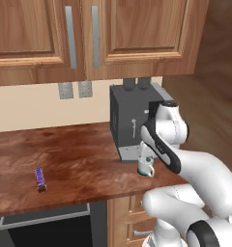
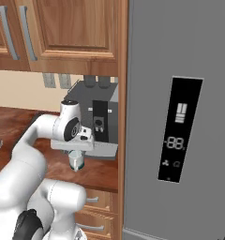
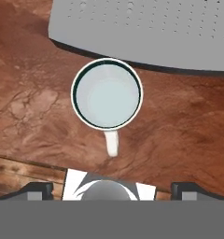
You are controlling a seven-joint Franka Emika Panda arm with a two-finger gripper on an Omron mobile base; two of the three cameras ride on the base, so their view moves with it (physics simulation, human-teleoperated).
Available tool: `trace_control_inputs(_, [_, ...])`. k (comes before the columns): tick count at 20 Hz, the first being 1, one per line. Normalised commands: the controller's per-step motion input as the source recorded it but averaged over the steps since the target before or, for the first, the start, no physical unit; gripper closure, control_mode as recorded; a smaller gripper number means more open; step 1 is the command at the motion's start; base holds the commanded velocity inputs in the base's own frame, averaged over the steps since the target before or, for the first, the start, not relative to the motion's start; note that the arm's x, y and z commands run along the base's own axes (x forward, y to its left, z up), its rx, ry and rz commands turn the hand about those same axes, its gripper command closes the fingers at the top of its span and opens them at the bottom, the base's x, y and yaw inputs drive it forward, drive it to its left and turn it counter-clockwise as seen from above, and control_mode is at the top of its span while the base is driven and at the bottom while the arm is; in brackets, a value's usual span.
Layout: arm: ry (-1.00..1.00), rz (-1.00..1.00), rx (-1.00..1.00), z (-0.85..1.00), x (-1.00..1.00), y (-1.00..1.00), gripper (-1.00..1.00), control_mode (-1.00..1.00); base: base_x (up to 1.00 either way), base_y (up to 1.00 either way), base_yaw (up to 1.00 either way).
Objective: Pick the mug from the counter and place it inside the microwave. Then close the microwave.
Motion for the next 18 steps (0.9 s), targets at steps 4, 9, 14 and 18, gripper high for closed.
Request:
trace_control_inputs(4, [-0.03,0.06,0.0,-0.3,-0.01,0.06,-1.0,-1.0,0.0,0.0,0.0])
trace_control_inputs(9, [-0.14,0.06,0.0,-0.24,0.01,0.04,-1.0,-1.0,0.0,0.0,0.0])
trace_control_inputs(14, [-0.16,0.04,0.01,-0.12,0.0,0.0,-1.0,-1.0,0.0,0.0,0.0])
trace_control_inputs(18, [-0.14,0.01,0.01,-0.08,0.0,0.0,-1.0,-1.0,0.0,0.0,0.0])
